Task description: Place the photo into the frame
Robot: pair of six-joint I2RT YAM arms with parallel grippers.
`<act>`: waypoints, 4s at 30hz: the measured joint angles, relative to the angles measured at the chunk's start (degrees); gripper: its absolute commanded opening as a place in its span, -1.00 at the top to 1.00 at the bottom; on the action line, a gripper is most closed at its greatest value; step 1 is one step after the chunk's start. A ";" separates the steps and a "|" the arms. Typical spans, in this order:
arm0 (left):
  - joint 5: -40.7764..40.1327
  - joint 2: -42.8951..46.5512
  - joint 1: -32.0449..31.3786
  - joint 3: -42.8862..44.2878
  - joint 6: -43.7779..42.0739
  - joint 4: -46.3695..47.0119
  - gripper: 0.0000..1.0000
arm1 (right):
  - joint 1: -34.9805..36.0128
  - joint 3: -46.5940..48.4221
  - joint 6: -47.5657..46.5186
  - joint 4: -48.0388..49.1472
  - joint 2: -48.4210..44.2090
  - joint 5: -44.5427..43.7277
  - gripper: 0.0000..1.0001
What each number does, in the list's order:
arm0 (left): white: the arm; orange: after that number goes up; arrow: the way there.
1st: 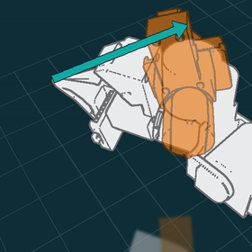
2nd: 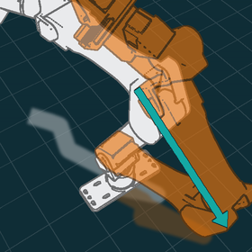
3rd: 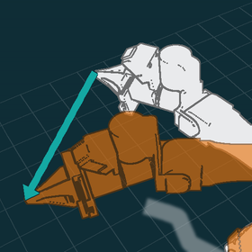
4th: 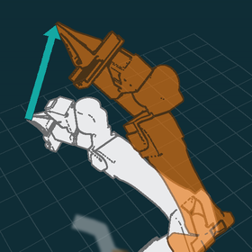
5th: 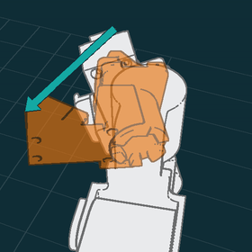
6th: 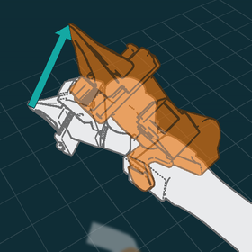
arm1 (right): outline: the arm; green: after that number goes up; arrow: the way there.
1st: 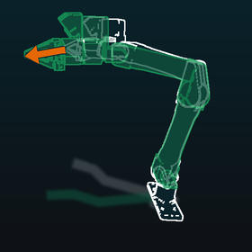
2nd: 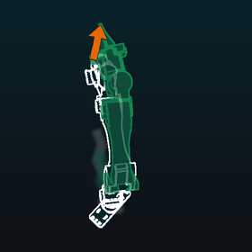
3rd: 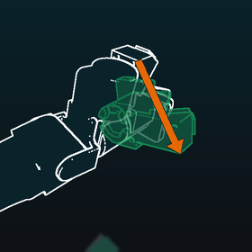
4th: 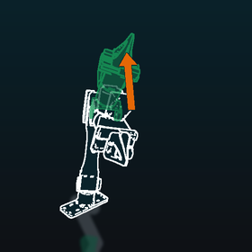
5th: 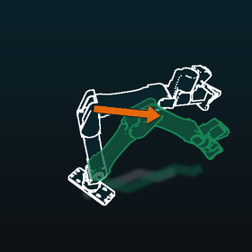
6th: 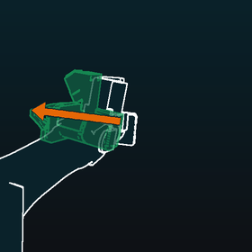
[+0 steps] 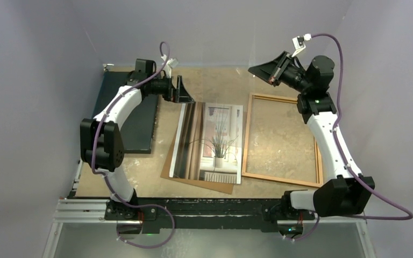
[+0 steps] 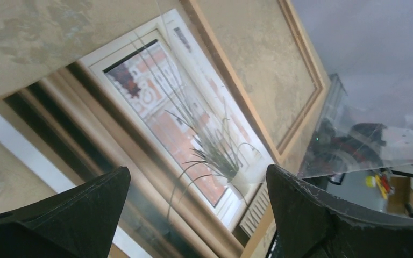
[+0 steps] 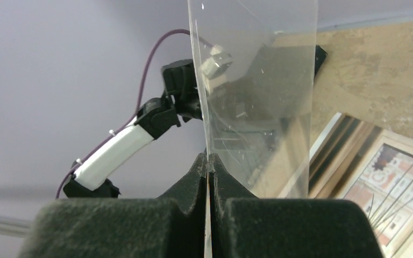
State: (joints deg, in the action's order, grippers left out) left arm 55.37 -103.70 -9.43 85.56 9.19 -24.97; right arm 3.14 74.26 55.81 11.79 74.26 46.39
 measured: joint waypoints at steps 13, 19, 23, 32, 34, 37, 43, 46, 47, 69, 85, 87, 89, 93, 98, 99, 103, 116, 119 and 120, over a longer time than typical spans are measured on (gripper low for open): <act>-21.92 0.07 -0.31 -7.21 -12.94 -6.45 -0.55 | 5.38 15.06 -8.07 -31.17 6.03 -18.62 1.00; -24.09 -0.55 -1.18 -7.67 -15.96 -6.93 -0.55 | 8.92 16.85 -10.69 -36.57 5.18 -22.62 1.00; -25.18 -0.55 -3.67 -7.54 -18.34 -8.07 -0.54 | 8.72 16.85 -12.39 -41.00 5.16 -25.99 1.00; -33.94 -1.99 -22.21 -7.56 -25.55 -8.11 -0.56 | 4.07 21.66 -18.05 -50.42 4.17 -35.95 1.00; -36.72 -2.23 -25.00 -7.69 -27.54 -8.11 -0.57 | 3.15 22.97 -19.12 -50.40 3.21 -38.51 1.00; -40.92 -2.19 -28.48 -9.20 -30.67 -7.23 -0.58 | 1.62 23.12 -20.09 -50.25 1.49 -40.79 1.00; -45.83 -4.70 -30.45 -11.98 -34.27 -5.92 -0.48 | 1.40 23.10 -21.59 -51.19 1.36 -44.22 1.00; -47.74 -6.73 -29.92 -11.02 -34.32 -5.46 -0.46 | 1.33 23.12 -22.29 -52.19 1.49 -45.42 1.00; -48.15 -7.15 -29.79 -10.64 -34.25 -5.35 -0.46 | 1.29 23.15 -22.49 -52.39 1.49 -45.46 1.00; -56.76 -7.06 -19.93 -12.52 -34.58 5.73 -0.45 | 1.29 24.96 -23.02 -52.87 1.68 -43.23 1.00; -44.52 -7.69 -23.78 11.02 -22.03 -12.96 -0.98 | 1.14 36.24 -23.74 -55.17 3.10 -48.63 1.00; -42.38 -9.75 -25.86 14.75 -19.12 -11.58 -0.99 | 1.01 36.85 -23.87 -55.93 2.93 -49.92 1.00; -40.65 -12.50 -27.45 17.18 -16.72 -10.34 -0.97 | 0.96 37.18 -24.06 -56.43 2.64 -50.97 1.00; -39.65 -19.34 -30.67 18.97 -13.03 -7.52 -0.96 | 0.96 37.22 -25.05 -57.88 1.44 -53.24 1.00; -41.22 -25.92 -33.75 19.41 -11.26 -6.67 -0.96 | 0.94 35.69 -25.64 -59.67 -1.90 -54.64 1.00; -41.83 -26.60 -34.21 19.41 -11.26 -6.36 -0.96 | 0.94 35.30 -25.70 -59.82 -2.69 -54.75 1.00; -44.28 -27.15 -35.54 20.24 -9.66 -4.42 -0.93 | 0.94 34.73 -26.10 -61.18 -5.22 -55.08 1.00; -51.91 -28.94 -37.86 19.58 -8.52 1.38 -0.65 | 0.92 31.19 -26.80 -62.18 -7.26 -55.87 1.00; -54.45 -28.89 -38.36 18.47 -8.87 3.54 -0.65 | 0.92 30.16 -26.80 -62.18 -8.00 -55.89 1.00; -54.84 -28.87 -38.42 18.27 -8.90 4.00 -0.65 | 0.92 29.97 -26.80 -62.20 -8.24 -55.89 1.00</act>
State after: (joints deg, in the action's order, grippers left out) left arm 0.54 -132.57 -47.86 103.83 0.30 -20.97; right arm 4.05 104.22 29.02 -50.41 66.02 -9.50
